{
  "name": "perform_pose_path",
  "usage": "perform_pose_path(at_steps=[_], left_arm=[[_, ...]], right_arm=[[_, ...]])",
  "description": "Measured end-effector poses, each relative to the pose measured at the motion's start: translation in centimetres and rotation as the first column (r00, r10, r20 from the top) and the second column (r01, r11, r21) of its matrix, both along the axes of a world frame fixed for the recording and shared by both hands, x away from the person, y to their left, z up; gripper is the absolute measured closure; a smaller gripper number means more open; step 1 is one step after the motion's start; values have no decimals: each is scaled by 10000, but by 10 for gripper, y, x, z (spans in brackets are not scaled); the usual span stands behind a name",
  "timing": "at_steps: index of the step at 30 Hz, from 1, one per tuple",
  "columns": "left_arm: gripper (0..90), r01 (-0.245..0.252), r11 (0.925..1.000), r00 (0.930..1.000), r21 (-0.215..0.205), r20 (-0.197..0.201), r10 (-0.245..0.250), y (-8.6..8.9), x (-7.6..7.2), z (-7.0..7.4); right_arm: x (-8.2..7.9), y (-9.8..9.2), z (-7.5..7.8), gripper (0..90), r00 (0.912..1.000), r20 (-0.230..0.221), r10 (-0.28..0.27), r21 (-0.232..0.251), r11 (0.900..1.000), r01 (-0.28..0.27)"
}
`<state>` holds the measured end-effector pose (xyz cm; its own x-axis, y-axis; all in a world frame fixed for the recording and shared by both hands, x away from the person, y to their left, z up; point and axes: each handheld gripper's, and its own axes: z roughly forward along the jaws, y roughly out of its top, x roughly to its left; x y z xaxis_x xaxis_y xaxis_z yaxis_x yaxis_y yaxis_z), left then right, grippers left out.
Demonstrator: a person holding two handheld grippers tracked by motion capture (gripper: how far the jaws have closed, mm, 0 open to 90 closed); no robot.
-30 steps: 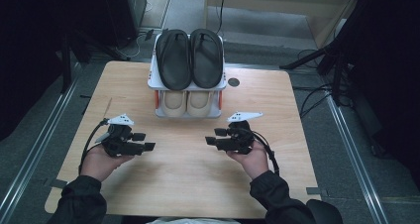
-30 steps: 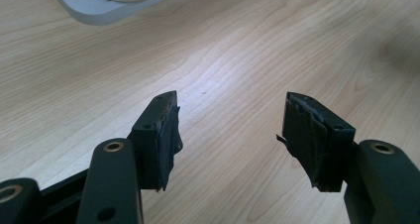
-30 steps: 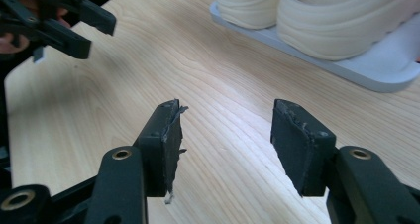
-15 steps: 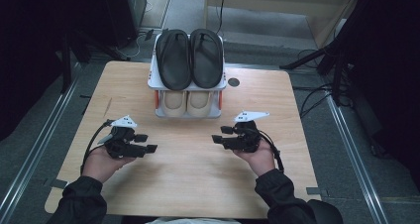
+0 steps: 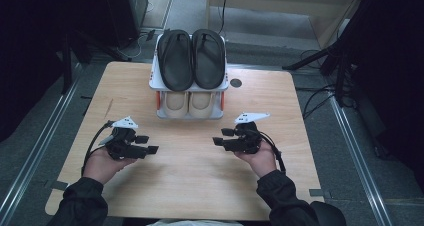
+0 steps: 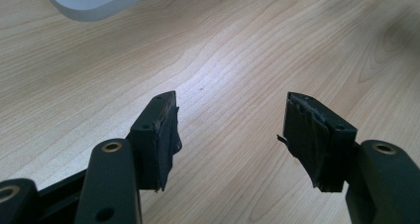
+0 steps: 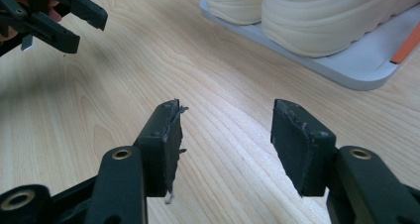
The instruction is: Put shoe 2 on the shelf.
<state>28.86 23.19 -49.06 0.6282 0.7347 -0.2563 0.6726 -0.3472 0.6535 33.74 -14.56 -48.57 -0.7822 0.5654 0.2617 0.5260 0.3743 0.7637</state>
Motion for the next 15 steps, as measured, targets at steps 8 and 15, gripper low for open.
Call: perform_pose_path(at_steps=[8,15], left_arm=[[391,68,10000,9999,72,-104,-67,-1,1,-2],[388,130,9999,9998,94,-166,-128,-2,2,-2]], right_arm=[[0,2,-2,462,10000,-50,44,-85,10000,-45],[-1,6,-4,460,9999,-103,125,-207,9997,-127]])
